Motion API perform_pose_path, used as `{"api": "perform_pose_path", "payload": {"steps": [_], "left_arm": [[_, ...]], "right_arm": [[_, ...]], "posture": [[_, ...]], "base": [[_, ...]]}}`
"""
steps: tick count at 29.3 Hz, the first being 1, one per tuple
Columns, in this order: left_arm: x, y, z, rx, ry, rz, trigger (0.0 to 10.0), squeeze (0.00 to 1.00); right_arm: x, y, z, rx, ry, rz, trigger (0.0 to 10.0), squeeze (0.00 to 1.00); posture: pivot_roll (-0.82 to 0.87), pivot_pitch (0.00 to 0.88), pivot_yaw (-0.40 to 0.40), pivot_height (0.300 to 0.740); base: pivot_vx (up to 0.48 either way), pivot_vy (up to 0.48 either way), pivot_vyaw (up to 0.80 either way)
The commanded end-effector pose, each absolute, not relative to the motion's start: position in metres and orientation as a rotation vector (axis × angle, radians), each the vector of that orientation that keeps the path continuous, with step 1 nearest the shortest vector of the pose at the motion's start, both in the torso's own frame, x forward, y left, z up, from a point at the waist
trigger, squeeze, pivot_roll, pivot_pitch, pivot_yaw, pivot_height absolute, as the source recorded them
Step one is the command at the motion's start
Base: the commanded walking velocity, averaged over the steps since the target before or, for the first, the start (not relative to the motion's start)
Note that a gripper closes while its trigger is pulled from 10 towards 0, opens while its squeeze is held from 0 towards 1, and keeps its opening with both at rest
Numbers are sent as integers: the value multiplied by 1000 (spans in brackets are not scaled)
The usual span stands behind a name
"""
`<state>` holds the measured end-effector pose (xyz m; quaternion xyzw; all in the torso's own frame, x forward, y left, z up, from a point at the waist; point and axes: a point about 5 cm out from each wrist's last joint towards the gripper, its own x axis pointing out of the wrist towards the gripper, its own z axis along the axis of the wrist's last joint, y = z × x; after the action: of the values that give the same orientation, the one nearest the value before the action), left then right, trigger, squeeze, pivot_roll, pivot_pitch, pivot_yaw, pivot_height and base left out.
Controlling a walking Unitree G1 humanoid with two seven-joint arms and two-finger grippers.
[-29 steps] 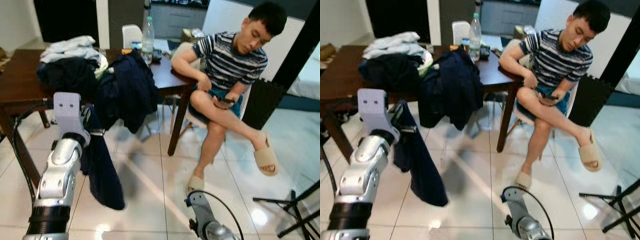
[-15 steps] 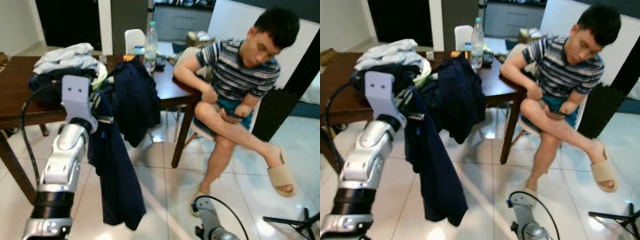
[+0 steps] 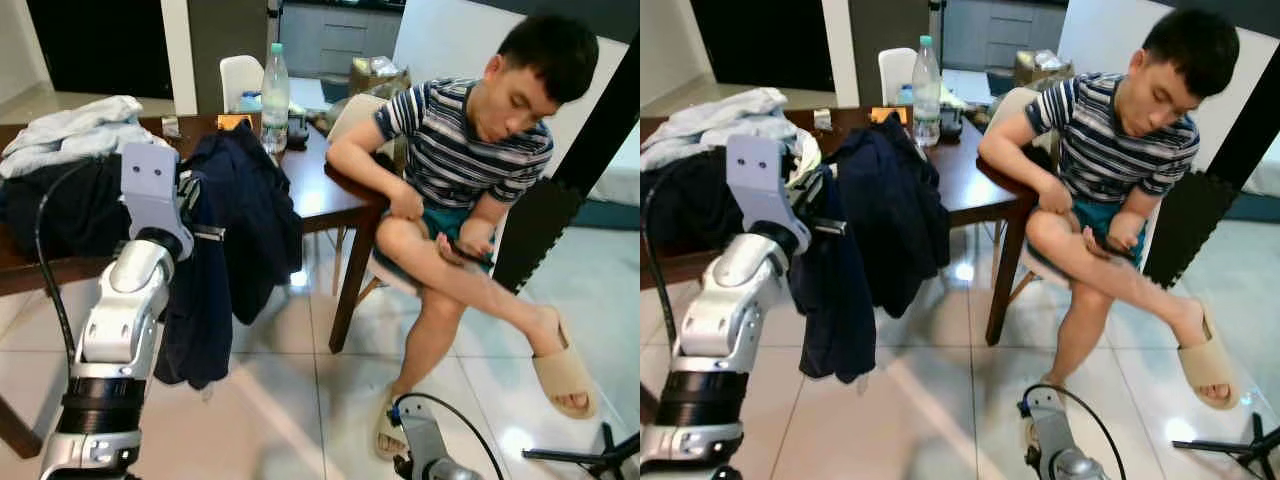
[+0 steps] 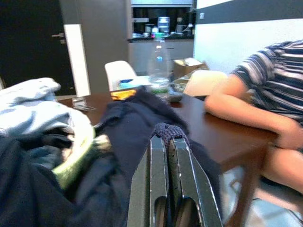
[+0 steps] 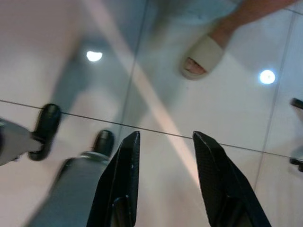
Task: Hang hanger
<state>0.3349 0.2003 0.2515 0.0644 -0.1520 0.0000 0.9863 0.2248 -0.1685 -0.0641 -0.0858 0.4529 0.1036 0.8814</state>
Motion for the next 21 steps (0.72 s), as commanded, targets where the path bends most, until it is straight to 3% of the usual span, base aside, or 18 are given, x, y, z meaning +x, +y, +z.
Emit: {"api": "perform_pose_path", "payload": {"steps": [1, 15, 21], "left_arm": [[334, 197, 269, 143, -360, -18, 10000, 0], [339, 223, 314, 229, -441, -4, 10000, 0], [348, 247, 385, 324, -566, 40, 10000, 0]], "right_arm": [[222, -172, -66, -190, 956, 214, 10000, 0], [211, -171, -72, -193, 982, 224, 10000, 0], [210, -173, -72, -186, 983, 210, 10000, 0]], "posture": [[130, 0, -87, 740], [148, 0, -95, 740], [150, 0, -91, 740]], "base": [[394, 0, 0], [392, 0, 0], [386, 0, 0]]}}
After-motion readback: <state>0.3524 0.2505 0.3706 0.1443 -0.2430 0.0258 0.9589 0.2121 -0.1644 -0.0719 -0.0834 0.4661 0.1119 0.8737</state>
